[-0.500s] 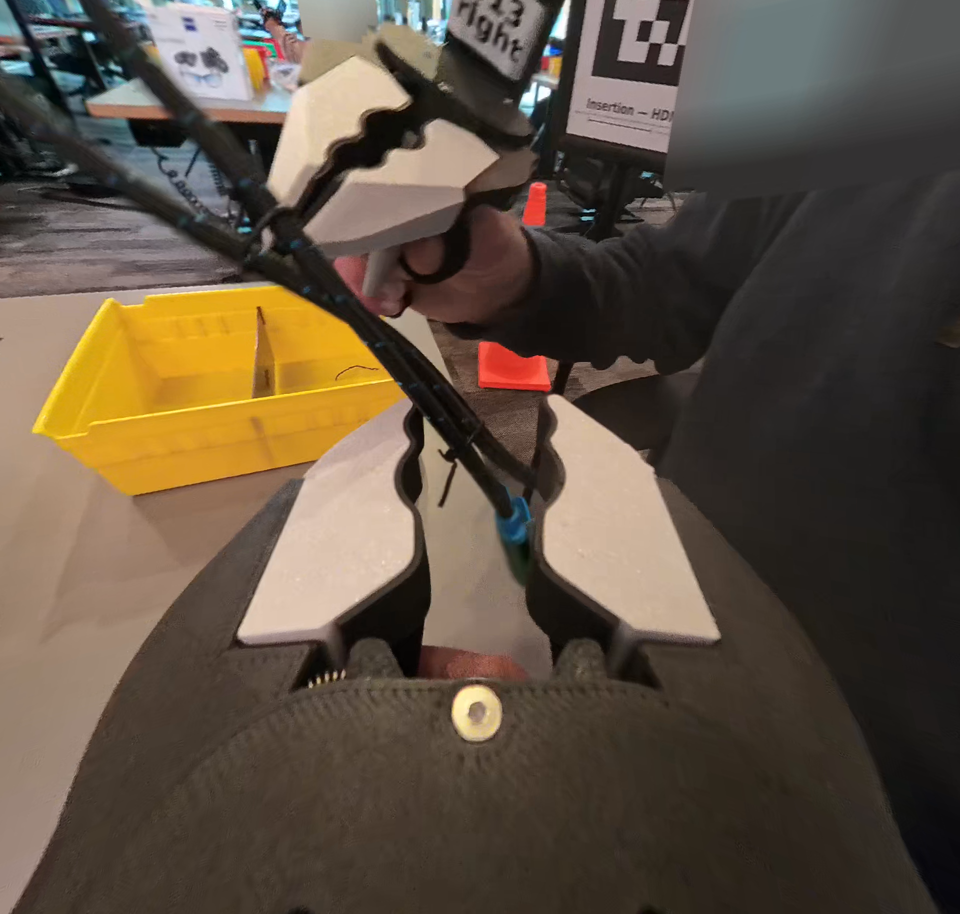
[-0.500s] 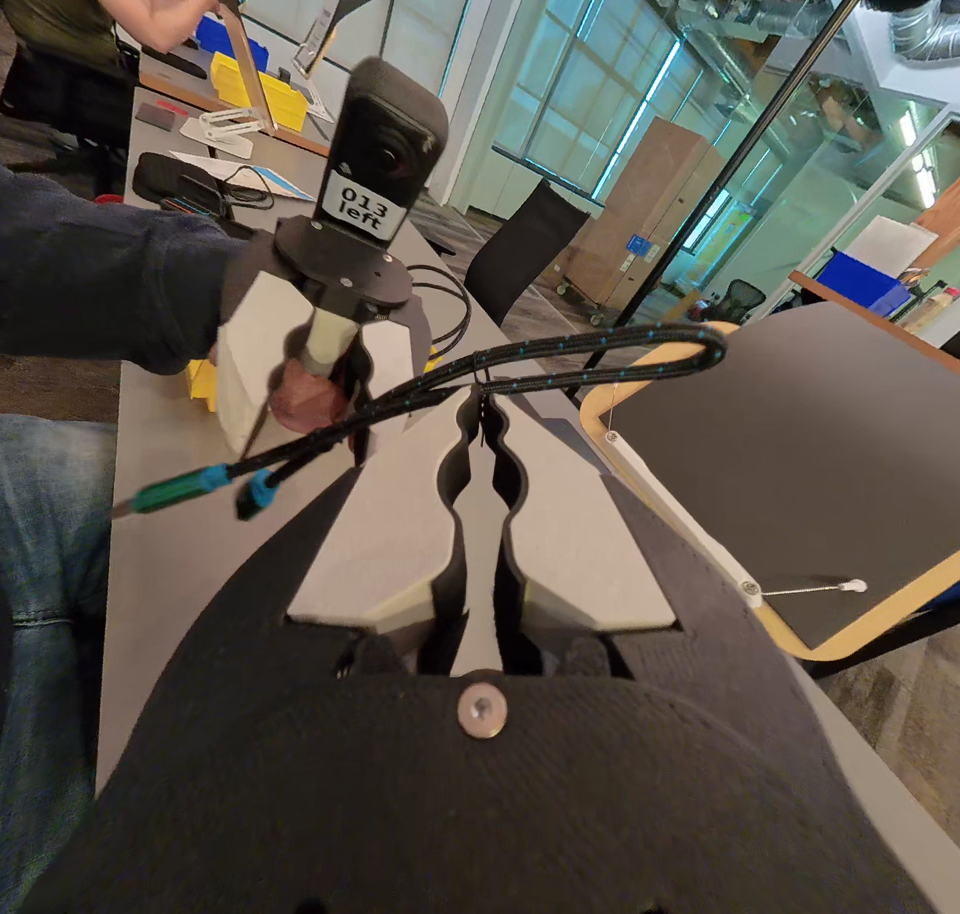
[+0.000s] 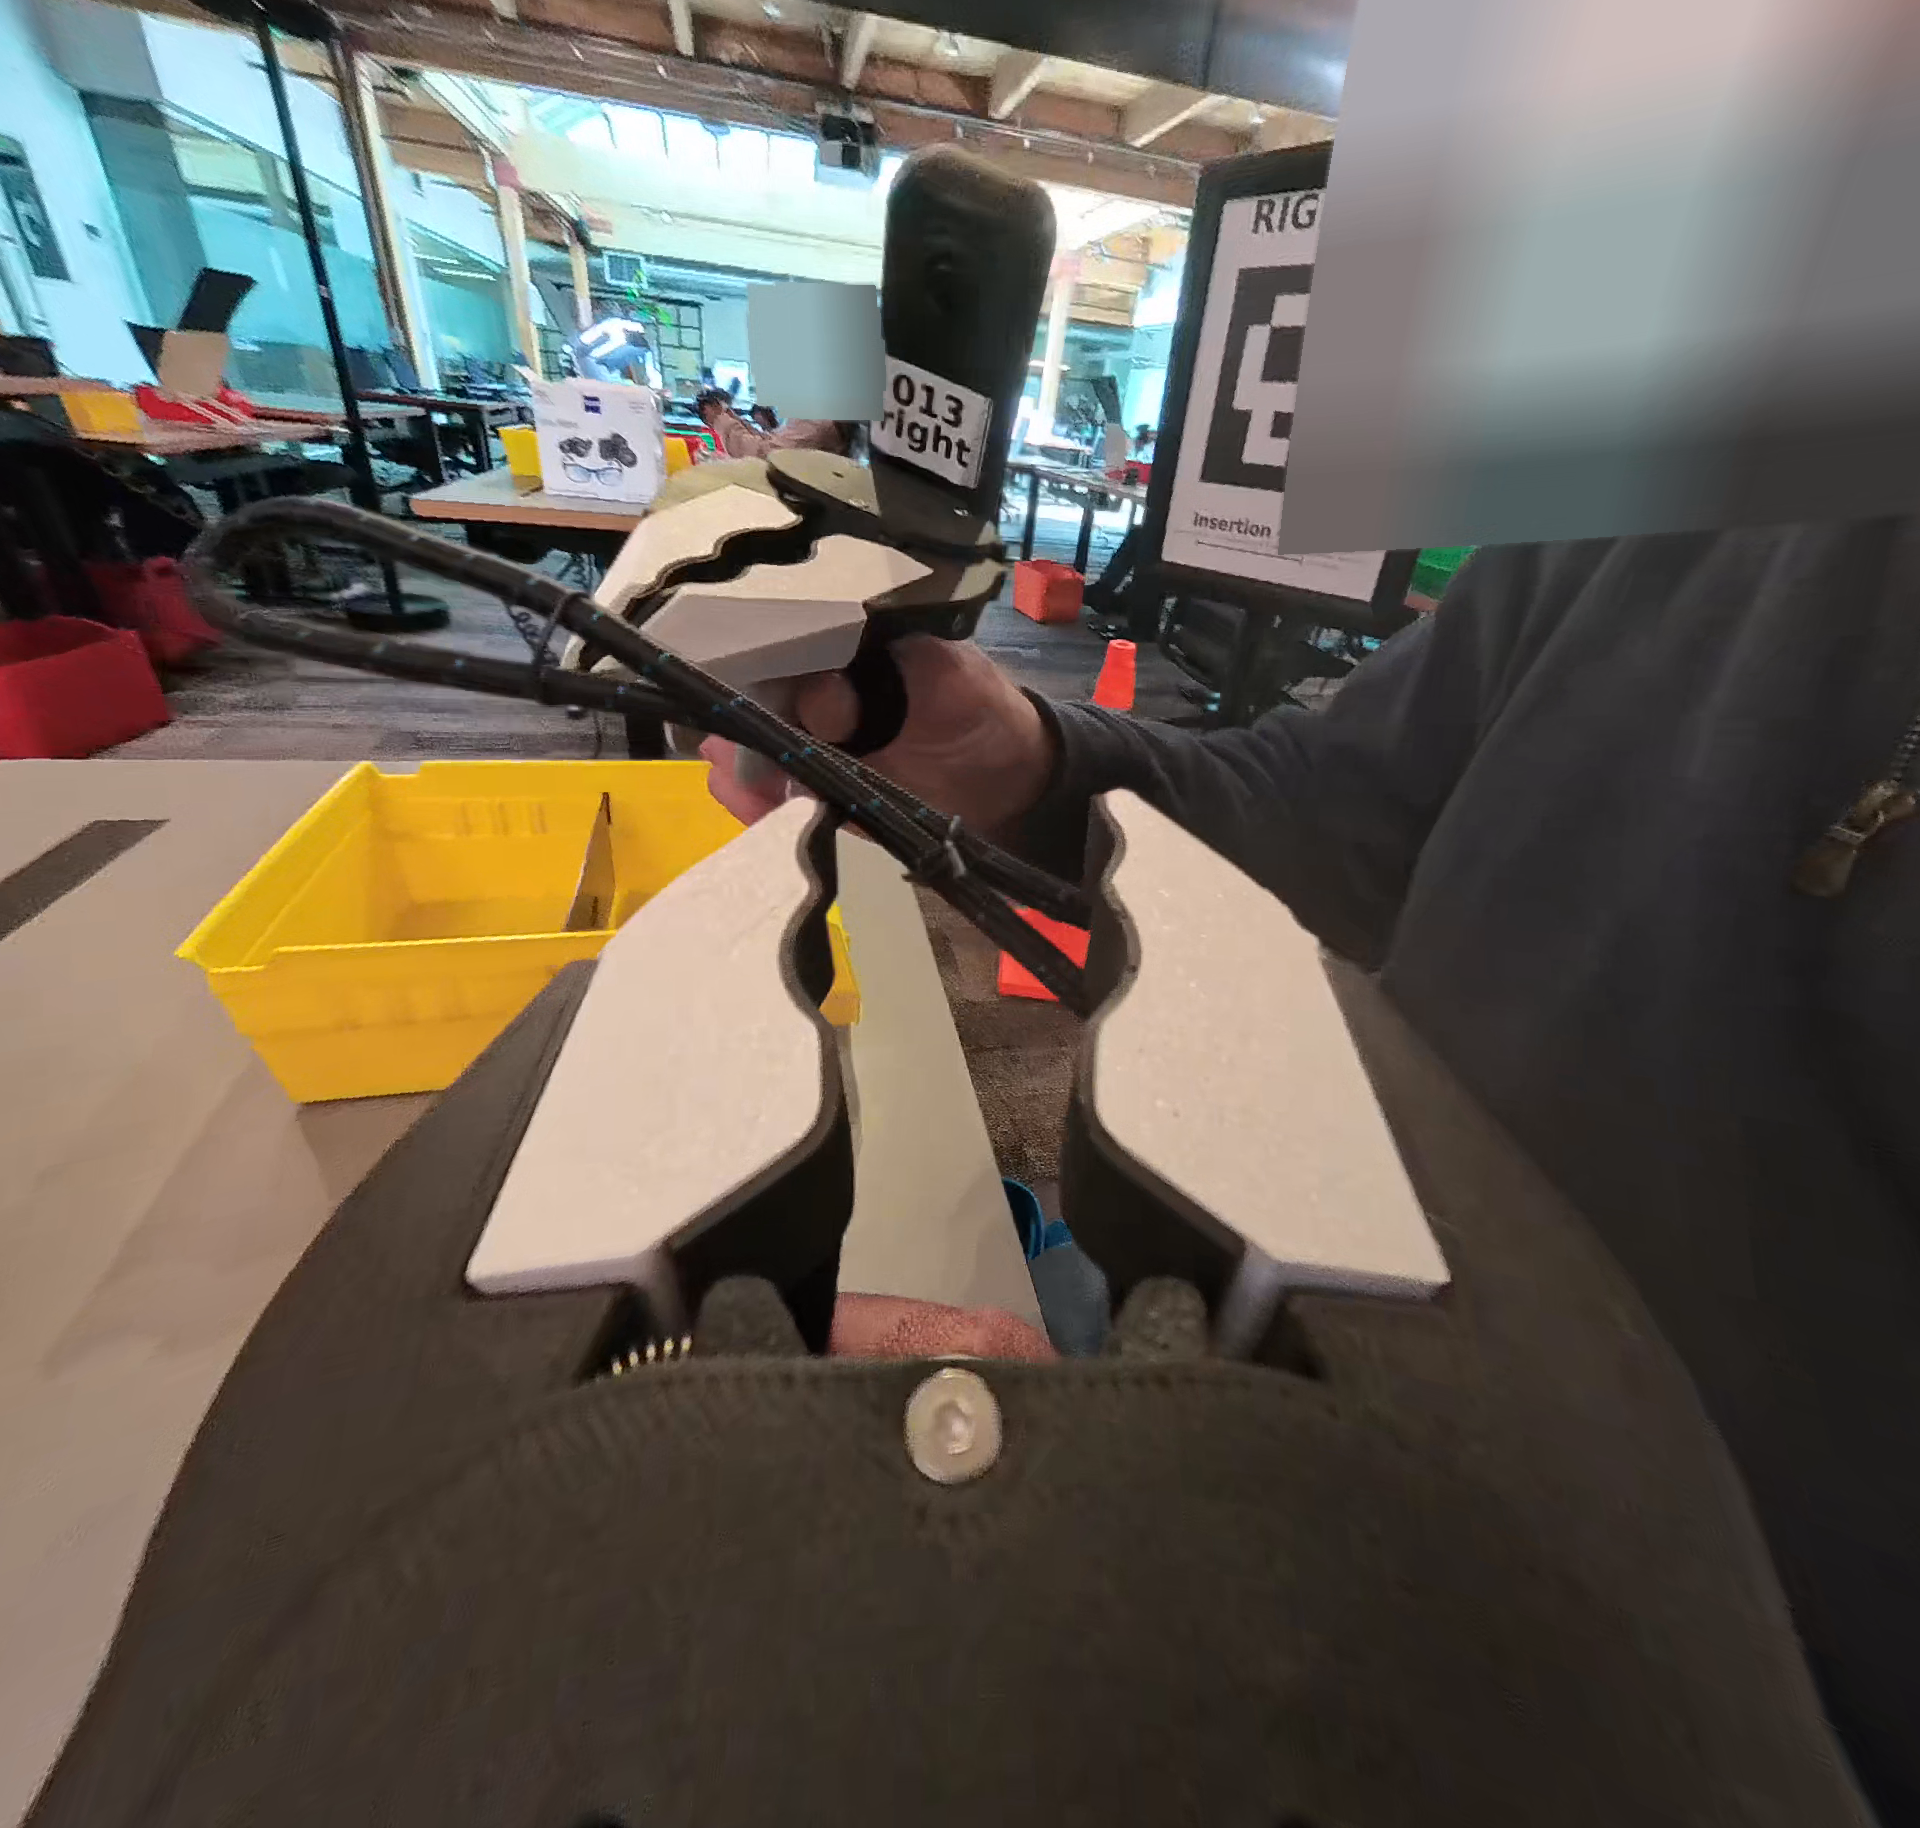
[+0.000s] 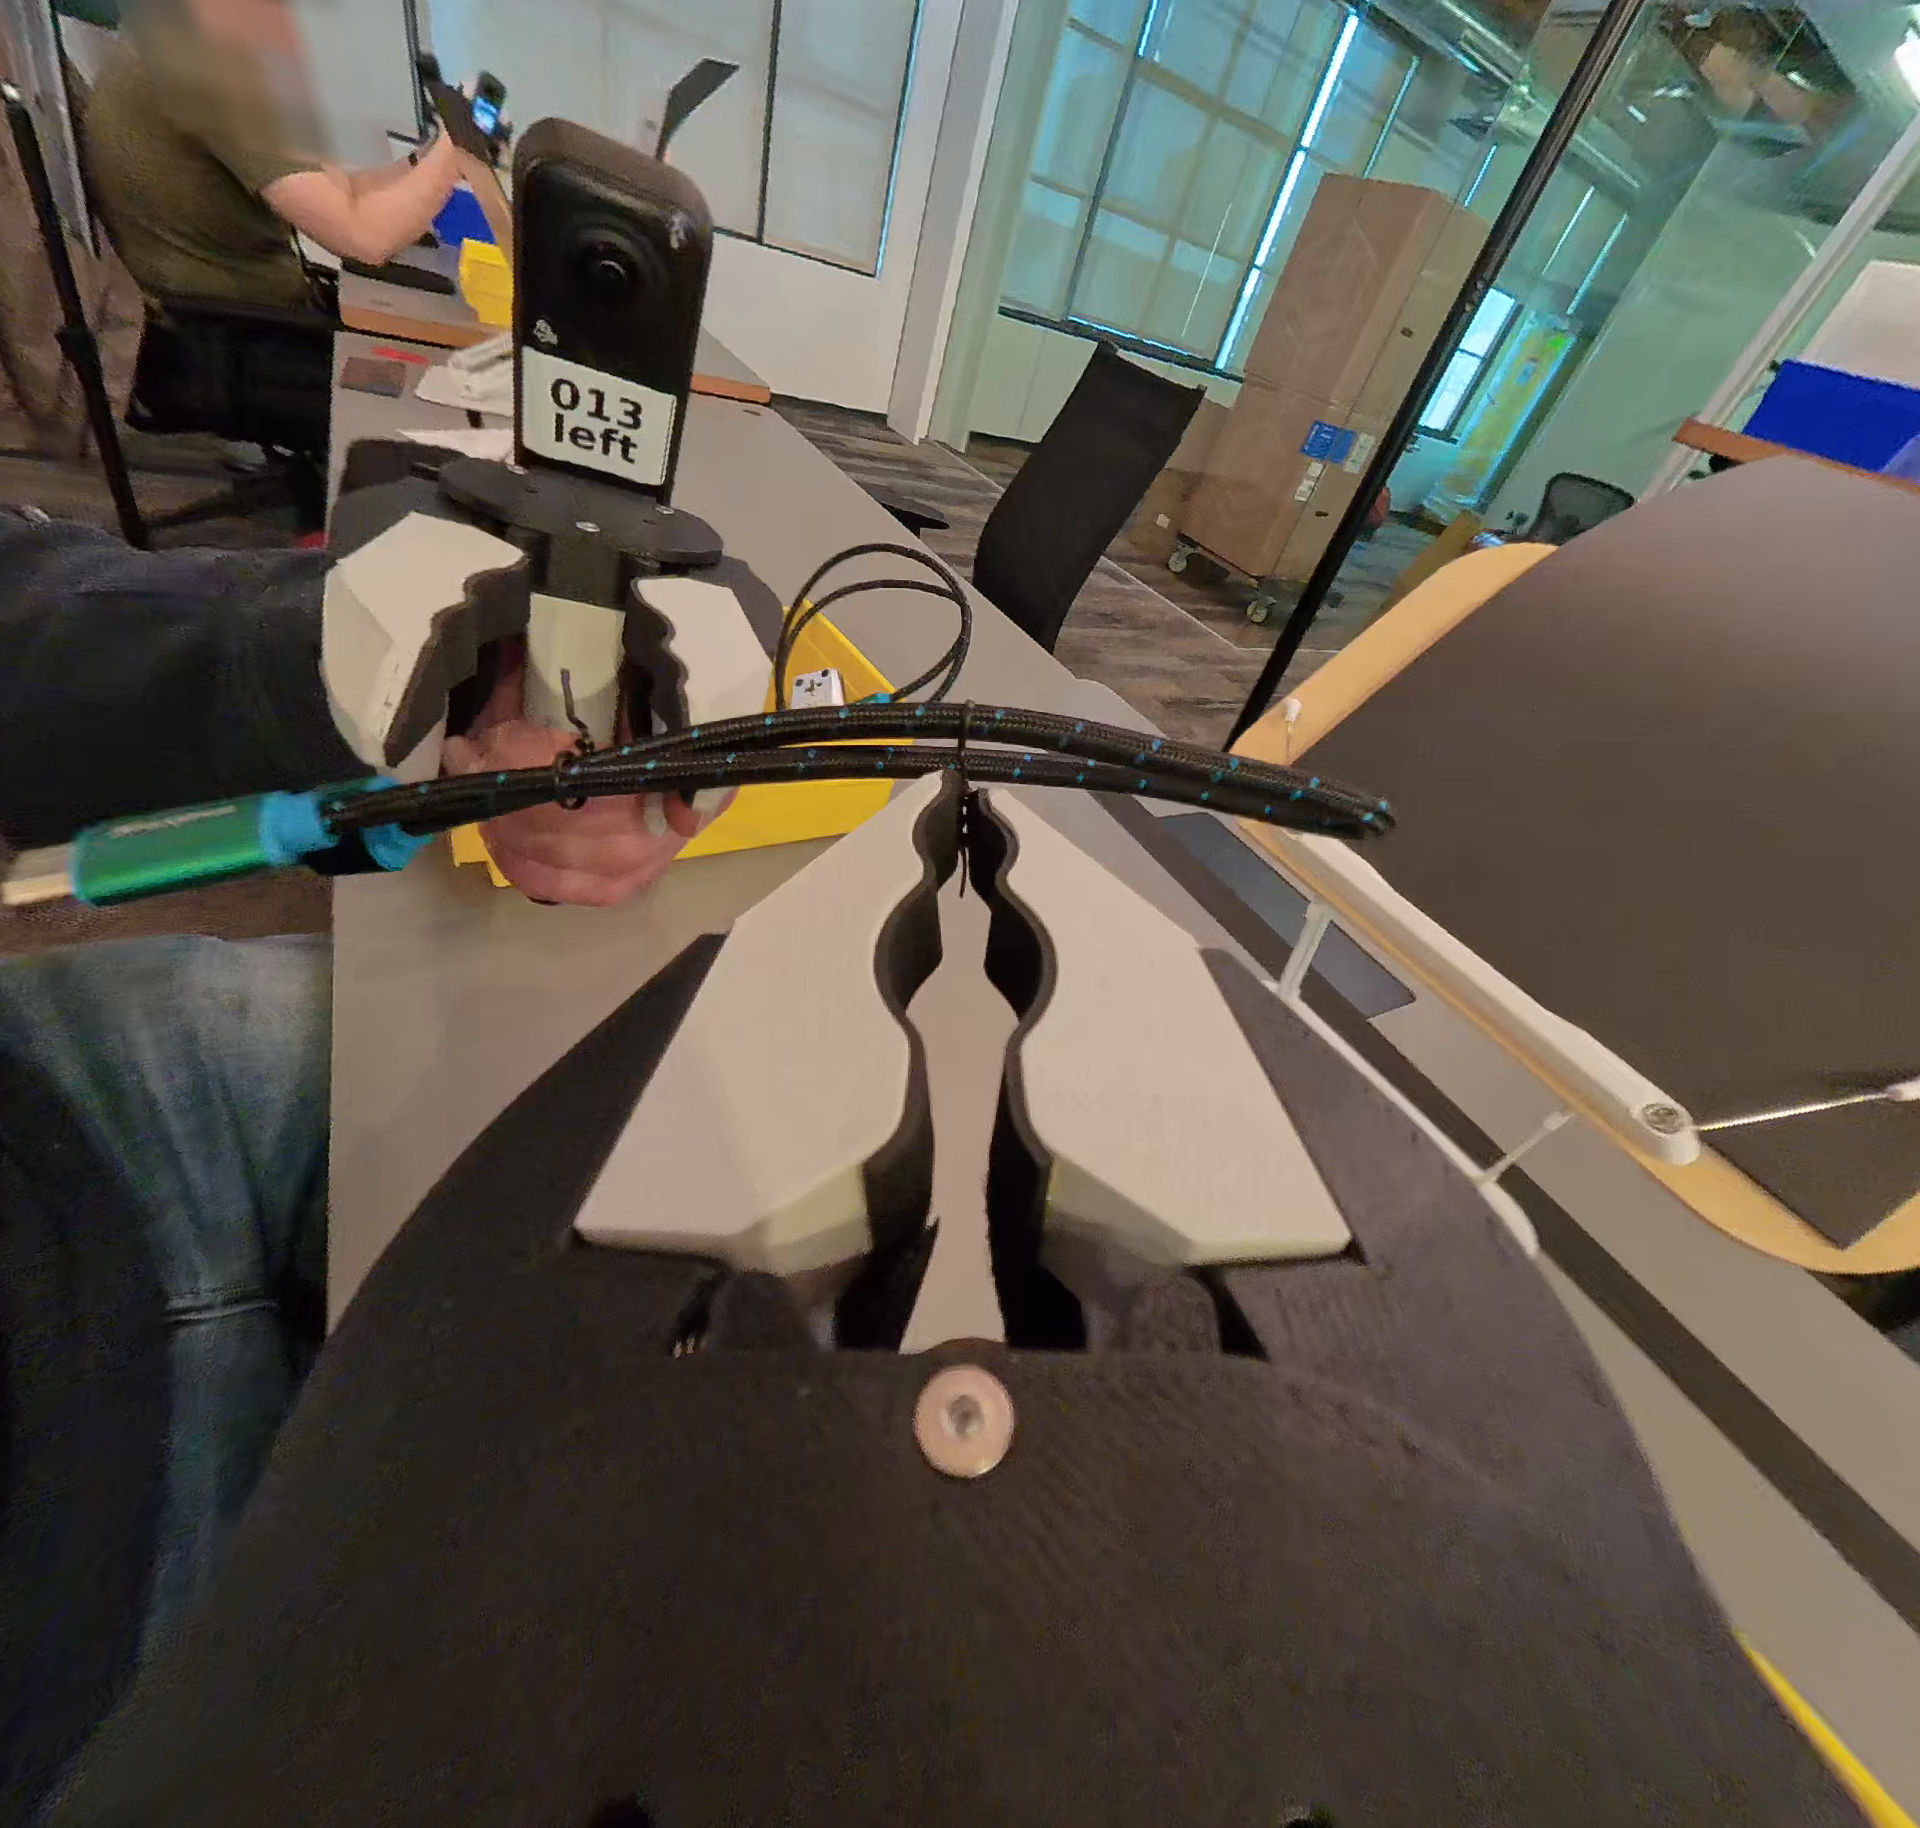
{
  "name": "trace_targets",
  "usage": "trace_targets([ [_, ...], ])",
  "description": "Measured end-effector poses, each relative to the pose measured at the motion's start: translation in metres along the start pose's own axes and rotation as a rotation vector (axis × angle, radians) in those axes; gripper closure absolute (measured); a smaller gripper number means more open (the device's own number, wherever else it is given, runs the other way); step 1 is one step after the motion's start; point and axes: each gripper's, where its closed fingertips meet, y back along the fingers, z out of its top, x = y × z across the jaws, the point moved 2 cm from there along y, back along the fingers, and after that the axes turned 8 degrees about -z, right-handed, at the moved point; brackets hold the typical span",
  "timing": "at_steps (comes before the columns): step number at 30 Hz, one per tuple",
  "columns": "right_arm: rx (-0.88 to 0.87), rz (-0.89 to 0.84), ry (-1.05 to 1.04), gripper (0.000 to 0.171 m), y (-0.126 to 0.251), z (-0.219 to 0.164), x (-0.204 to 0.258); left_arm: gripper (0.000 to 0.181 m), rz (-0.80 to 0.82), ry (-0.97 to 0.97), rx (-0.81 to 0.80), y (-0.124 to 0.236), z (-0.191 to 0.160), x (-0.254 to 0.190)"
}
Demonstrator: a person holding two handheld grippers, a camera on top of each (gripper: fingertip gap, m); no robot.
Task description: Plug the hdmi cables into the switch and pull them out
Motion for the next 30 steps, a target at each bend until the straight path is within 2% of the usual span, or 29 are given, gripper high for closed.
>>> trace_targets([
  [8,0.050,0.012,-0.032,0.171,-0.007,-0.010,0.005,0.133,0.056,-0.070,0.115,-0.003,-0.001,-0.009],
  [15,0.112,0.075,-0.031,0.171,-0.018,-0.024,0.025,0.143,0.085,-0.103,-0.047,-0.013,0.023,-0.009],
  [19,0.122,0.081,-0.038,0.171,-0.020,-0.029,0.030,0.141,0.187,-0.178,0.031,-0.010,0.019,0.001],
  [22,0.128,0.076,-0.044,0.171,-0.018,-0.033,0.026,0.140,0.337,-0.350,0.163,0.004,0.018,0.008],
  [25,0.134,0.084,-0.057,0.171,-0.016,-0.033,0.022,0.138,0.487,-0.695,0.489,0.010,0.015,0.010],
  [27,0.146,0.090,-0.051,0.171,-0.017,-0.034,0.020,0.138,0.458,-0.909,0.700,-0.001,0.009,0.000],
  [30,0.156,0.114,-0.046,0.171,-0.019,-0.035,0.023,0.137,0.322,-1.091,0.902,-0.024,-0.003,-0.015],
])
